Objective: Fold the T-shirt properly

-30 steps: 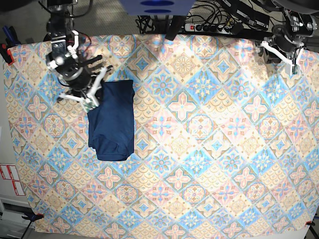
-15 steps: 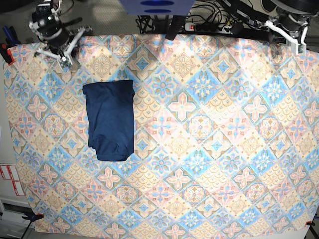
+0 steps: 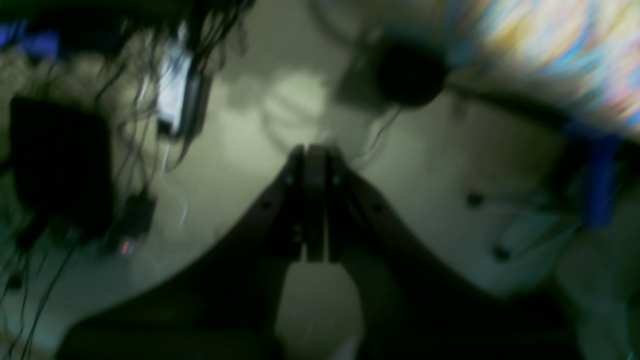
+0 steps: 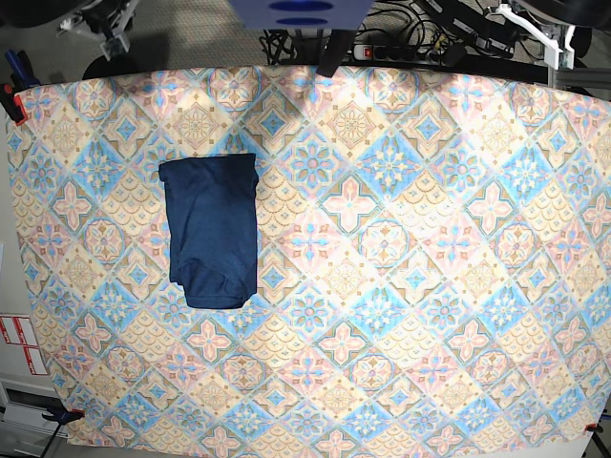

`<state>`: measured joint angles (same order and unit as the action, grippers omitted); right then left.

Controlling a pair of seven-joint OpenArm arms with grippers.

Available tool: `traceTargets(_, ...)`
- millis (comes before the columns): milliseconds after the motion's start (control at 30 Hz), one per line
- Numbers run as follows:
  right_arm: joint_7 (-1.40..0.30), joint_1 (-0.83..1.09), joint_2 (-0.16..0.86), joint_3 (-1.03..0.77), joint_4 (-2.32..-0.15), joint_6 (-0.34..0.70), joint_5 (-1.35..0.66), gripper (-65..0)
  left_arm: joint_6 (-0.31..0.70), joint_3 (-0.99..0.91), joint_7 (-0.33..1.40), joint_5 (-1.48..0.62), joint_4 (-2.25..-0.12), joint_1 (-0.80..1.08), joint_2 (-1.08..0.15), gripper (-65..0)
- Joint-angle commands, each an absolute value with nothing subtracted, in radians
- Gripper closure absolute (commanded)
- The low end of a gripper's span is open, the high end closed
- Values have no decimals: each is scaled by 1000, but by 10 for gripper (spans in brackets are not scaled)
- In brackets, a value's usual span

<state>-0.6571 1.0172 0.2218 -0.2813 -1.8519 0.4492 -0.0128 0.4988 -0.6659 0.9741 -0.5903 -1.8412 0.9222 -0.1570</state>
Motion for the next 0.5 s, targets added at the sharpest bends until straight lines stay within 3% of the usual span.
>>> traceTargets(0, -645, 1024, 231, -286, -1828, 444, -18, 0, 504, -644, 961, -590, -1822, 932, -170, 0)
traceTargets(467, -636, 728, 213, -246, -1227, 444, -104, 0, 503, -329, 605, -289, -1199, 697, -174, 0)
